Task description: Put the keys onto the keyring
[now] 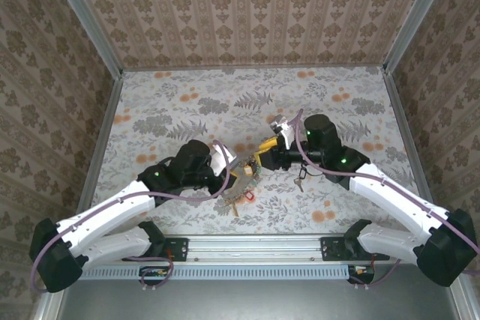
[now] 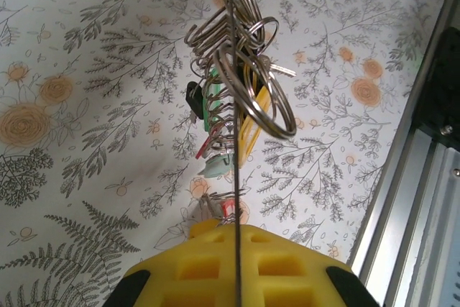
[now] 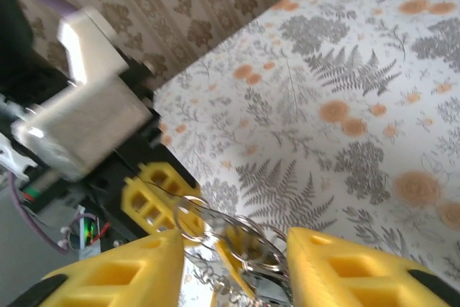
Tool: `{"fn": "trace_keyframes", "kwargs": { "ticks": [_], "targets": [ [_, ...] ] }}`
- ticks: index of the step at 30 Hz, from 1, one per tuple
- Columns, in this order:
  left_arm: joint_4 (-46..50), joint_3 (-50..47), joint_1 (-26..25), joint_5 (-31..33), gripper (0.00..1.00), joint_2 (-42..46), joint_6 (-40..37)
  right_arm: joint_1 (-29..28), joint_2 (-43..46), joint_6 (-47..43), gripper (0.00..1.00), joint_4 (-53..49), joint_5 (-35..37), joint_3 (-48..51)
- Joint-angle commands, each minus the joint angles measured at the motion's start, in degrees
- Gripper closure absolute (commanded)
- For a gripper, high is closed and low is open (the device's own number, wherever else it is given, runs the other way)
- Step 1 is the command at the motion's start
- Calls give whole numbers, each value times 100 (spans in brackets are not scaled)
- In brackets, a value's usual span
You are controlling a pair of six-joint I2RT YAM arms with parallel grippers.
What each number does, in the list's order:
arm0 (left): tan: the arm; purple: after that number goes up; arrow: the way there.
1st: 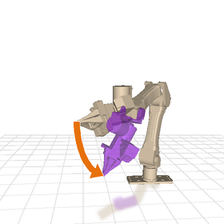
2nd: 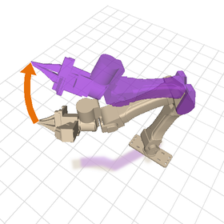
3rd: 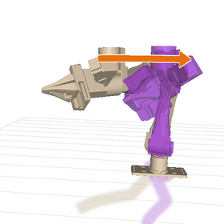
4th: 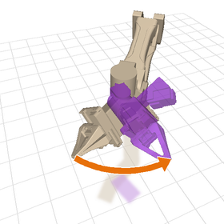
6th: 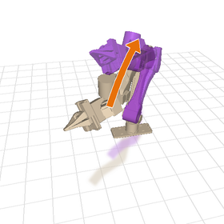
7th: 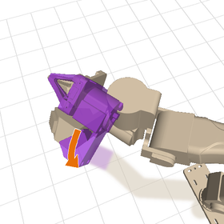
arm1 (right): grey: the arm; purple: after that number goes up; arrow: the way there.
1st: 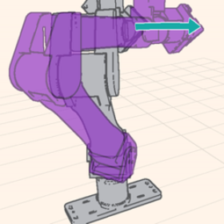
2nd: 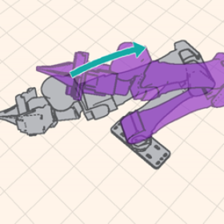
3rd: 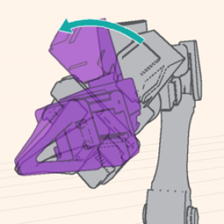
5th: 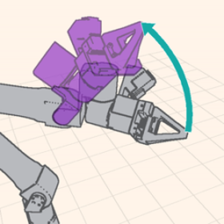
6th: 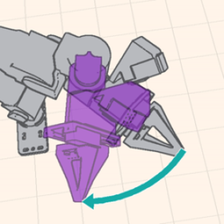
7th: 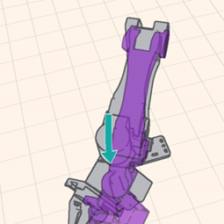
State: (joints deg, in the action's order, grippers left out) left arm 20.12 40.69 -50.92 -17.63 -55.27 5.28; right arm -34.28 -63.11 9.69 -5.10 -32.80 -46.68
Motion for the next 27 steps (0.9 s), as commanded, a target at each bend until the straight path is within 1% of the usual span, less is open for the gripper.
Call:
{"fn": "trace_keyframes", "kwargs": {
  "ticks": [1,5,13,15,20,27],
  "targets": [
    [-284,146,34,-291,100,222,-78,-4,-156,-161,52,-403,124,-93],
    [-276,157,40,-321,100,256,-71,-2,-330,-74,51,-242,-214,-74],
    [-276,157,43,-355,100,215,-62,-6,-283,105,53,289,-860,63],
    [-277,165,46,-364,100,192,-66,-2,-347,112,57,321,-1038,11],
    [-276,164,43,-364,100,183,-71,0,-438,77,66,298,-1189,-73],
    [-290,153,55,-382,100,163,-73,-2,-333,33,78,203,-1168,-81]
  ]
}}
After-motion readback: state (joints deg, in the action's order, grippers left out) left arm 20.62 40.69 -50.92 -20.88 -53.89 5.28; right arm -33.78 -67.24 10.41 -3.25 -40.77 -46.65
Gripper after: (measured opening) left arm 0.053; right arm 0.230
